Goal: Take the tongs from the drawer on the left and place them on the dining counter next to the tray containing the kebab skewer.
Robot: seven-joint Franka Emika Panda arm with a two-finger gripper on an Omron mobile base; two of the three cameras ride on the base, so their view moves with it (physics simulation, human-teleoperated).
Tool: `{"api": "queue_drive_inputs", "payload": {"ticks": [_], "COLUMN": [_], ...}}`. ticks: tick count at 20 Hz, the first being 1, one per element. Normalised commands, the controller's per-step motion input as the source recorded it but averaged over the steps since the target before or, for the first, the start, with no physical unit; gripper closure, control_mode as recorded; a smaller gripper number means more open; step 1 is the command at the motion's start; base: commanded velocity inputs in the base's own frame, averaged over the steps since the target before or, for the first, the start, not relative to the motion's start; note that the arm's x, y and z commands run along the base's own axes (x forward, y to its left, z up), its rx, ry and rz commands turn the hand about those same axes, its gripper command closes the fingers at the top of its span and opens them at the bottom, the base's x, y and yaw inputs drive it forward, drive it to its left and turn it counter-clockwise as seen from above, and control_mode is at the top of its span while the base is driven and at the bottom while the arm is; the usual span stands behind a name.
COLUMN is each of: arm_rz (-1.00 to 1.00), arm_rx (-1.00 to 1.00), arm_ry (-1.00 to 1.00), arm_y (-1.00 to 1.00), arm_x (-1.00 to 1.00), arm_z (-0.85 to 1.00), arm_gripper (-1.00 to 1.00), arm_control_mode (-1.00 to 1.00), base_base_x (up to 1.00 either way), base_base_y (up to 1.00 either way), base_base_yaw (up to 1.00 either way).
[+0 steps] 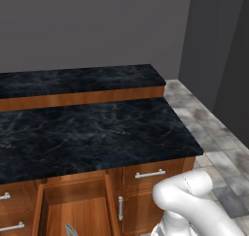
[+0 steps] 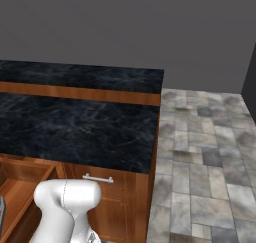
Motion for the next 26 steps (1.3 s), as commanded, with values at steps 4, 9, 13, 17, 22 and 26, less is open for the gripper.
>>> {"api": "queue_drive_inputs", "payload": {"ticks": [4, 9, 13, 17, 22, 26], "arm_rz": [0.01, 0.0, 0.0, -0.09, -0.13, -0.01], "arm_rx": [-0.01, 0.0, 0.0, 0.0, 0.0, 0.0], "arm_ry": [0.0, 0.01, 0.02, 0.06, 0.24, 0.29], "arm_y": [0.02, 0.01, 0.19, 0.27, -0.14, -0.63], "arm_x": [-0.14, -0.28, -0.77, -0.37, -0.11, 0.0], "arm_z": [0.0, 0.0, 0.0, 0.34, 0.62, 0.64], "arm_gripper": [-1.0, -1.0, -1.0, -1.0, -1.0, -1.0], "arm_control_mode": [-1.0, -1.0, -1.0, -1.0, -1.0, -1.0], "base_base_x": [0.0, 0.0, 0.0, 0.0, 0.0, 0.0], "base_base_y": [0.0, 0.0, 0.0, 0.0, 0.0, 0.0], "base_base_yaw": [0.0, 0.0, 0.0, 0.0, 0.0, 0.0]}}
